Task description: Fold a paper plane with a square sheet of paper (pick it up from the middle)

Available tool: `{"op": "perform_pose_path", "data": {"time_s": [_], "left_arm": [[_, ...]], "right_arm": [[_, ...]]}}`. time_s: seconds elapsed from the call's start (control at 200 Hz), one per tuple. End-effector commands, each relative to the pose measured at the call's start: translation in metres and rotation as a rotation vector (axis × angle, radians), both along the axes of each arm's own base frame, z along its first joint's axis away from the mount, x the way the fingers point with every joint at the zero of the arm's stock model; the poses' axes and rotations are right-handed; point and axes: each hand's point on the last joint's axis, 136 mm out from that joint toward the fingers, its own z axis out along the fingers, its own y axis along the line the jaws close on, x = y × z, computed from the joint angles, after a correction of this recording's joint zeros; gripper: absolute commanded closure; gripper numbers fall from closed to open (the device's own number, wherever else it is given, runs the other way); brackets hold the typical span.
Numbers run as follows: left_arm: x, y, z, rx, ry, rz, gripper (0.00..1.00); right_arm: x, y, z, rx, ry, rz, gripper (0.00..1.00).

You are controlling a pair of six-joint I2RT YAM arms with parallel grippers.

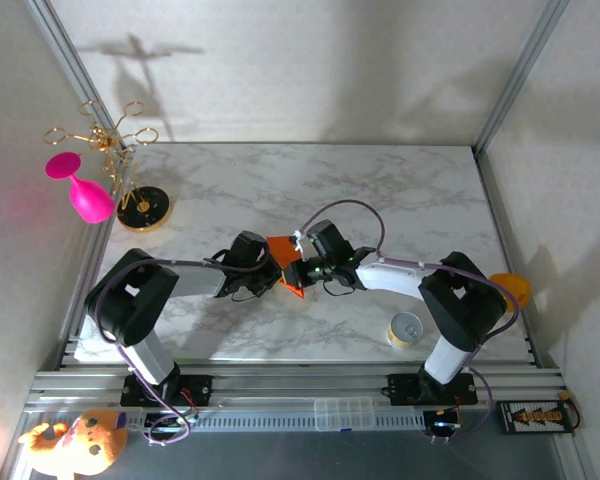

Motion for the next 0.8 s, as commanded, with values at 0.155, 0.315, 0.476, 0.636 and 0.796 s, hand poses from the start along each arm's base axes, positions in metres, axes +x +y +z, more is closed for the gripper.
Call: {"op": "perform_pose_path", "data": {"time_s": [0.155,0.315,0.476,0.636,0.796], "left_arm": [[-0.009,0.007,-0.016,0.063,0.043,-0.006,0.97],[-0.009,0.007,-0.016,0.063,0.043,-0.006,0.97],[-0.010,0.007,-0.017,0.062,0.044,-0.008,0.97],[-0.009,0.007,-0.016,0.061,0.042,-0.007,0.97],[-0.009,0.007,-0.016,0.060,0.041,-0.007,0.97]], "right_arm": [[-0.007,0.000,-0.029,-0.048,0.079,-0.011,1.00],[-0.001,-0.004,-0.037,-0.084,0.075,-0.050,1.00],[0.000,-0.006,-0.046,-0.109,0.089,-0.064,1.00],[0.000,-0.012,-0.054,-0.133,0.101,-0.079,1.00],[-0.001,-0.015,-0.060,-0.148,0.110,-0.087,1.00]]}}
